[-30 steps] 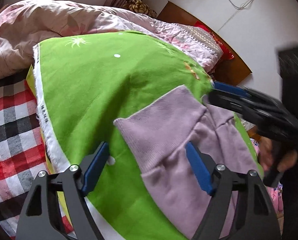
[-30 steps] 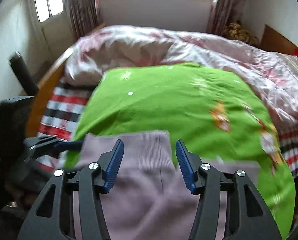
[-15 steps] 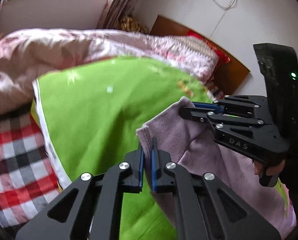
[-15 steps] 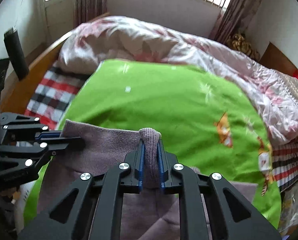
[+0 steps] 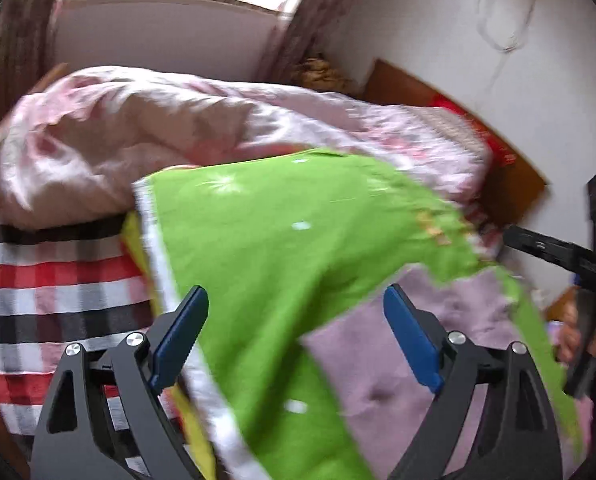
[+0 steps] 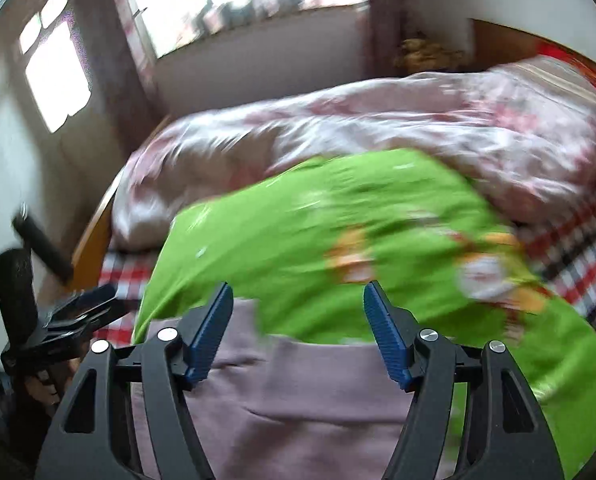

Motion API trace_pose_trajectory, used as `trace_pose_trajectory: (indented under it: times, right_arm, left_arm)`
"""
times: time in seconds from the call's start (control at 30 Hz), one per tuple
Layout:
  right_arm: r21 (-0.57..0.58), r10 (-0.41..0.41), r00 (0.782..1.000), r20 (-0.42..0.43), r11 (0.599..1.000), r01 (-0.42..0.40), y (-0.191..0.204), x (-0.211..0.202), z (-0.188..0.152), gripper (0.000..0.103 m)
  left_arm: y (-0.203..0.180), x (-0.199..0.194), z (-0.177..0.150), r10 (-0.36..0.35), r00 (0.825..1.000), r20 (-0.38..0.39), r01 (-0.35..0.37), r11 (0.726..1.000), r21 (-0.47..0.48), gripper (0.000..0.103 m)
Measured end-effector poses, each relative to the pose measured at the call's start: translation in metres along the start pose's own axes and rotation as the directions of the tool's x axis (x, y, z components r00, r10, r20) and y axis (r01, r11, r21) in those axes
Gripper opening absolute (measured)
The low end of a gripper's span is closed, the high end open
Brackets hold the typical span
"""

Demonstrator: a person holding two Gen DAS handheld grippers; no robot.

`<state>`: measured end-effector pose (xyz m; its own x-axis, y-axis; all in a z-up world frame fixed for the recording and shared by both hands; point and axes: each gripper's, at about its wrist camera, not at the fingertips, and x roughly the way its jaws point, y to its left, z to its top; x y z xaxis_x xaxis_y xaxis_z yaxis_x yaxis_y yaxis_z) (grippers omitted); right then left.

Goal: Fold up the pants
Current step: 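Grasp one ribbed cuff with the right tool while the left tool grasps the other cuff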

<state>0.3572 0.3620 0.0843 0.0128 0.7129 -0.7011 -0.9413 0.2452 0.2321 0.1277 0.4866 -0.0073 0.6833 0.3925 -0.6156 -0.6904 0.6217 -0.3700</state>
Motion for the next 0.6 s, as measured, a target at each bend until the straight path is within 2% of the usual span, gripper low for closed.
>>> trace_pose_trajectory:
  times: [0.03,0.07,0.1,0.13,0.17,0.23,0.3,0.37,0.4,0.43,0.47,0.53,0.57,0.6]
  right_arm:
    - [0.023,-0.027,1.000,-0.004,0.999,0.027,-0.017,-0.009,-0.002,0.065]
    - [0.055,-0.040,0.999,-0.025,0.998,0.042,-0.034,-0.012,-0.007,0.065]
    - [0.106,-0.031,0.998,-0.061,0.994,0.038,-0.053,-0.012,-0.016,0.065]
    - [0.132,-0.025,0.996,-0.082,0.991,0.036,-0.063,-0.011,-0.023,0.065]
    - [0.154,-0.014,0.994,-0.106,0.988,0.030,-0.070,-0.007,-0.032,0.065]
    - [0.199,0.032,0.987,-0.160,0.980,0.001,-0.082,0.006,-0.053,0.062]
    - [0.213,0.071,0.982,-0.177,0.977,-0.032,-0.082,0.016,-0.065,0.058]
    - [0.211,0.090,0.979,-0.182,0.976,-0.050,-0.080,0.026,-0.074,0.050]
    - [0.220,0.104,0.980,-0.170,0.973,-0.066,-0.079,0.028,-0.076,0.041]
    - [0.223,0.119,0.981,-0.156,0.971,-0.082,-0.079,0.027,-0.075,0.032]
    - [0.210,0.112,0.982,-0.151,0.975,-0.079,-0.076,0.026,-0.074,0.029]
    - [0.172,0.085,0.985,-0.147,0.983,-0.059,-0.070,0.019,-0.071,0.018]
    - [0.151,0.076,0.986,-0.145,0.987,-0.054,-0.065,0.015,-0.069,0.017]
    - [0.131,0.068,0.987,-0.143,0.990,-0.050,-0.063,0.011,-0.068,0.016]
  left_arm:
    - [-0.010,0.000,0.001,-0.083,0.996,-0.035,0.084,0.996,0.008,0.089]
    - [-0.023,0.004,-0.001,-0.192,0.976,-0.101,0.194,0.981,0.014,0.089]
    - [-0.031,0.009,-0.003,-0.258,0.955,-0.144,0.262,0.965,0.010,0.089]
    - [-0.046,0.018,-0.008,-0.356,0.912,-0.203,0.361,0.933,-0.013,0.089]
    - [-0.058,0.028,-0.012,-0.406,0.881,-0.244,0.411,0.911,-0.034,0.089]
    - [-0.082,0.046,-0.021,-0.420,0.850,-0.319,0.434,0.900,-0.028,0.088]
    - [-0.103,0.066,-0.028,-0.429,0.828,-0.361,0.454,0.891,-0.017,0.088]
    - [-0.115,0.085,-0.034,-0.418,0.817,-0.399,0.445,0.895,-0.027,0.084]
    - [-0.120,0.089,-0.035,-0.410,0.819,-0.401,0.438,0.899,-0.024,0.079]
    - [-0.124,0.094,-0.036,-0.385,0.832,-0.400,0.417,0.909,-0.008,0.073]
    - [-0.126,0.095,-0.036,-0.360,0.844,-0.397,0.395,0.919,0.008,0.068]
    - [-0.126,0.094,-0.035,-0.314,0.869,-0.383,0.358,0.932,0.048,0.027]
    - [-0.124,0.091,-0.034,-0.303,0.876,-0.375,0.351,0.934,0.064,0.021]
    - [-0.121,0.090,-0.033,-0.319,0.872,-0.372,0.365,0.929,0.060,0.016]
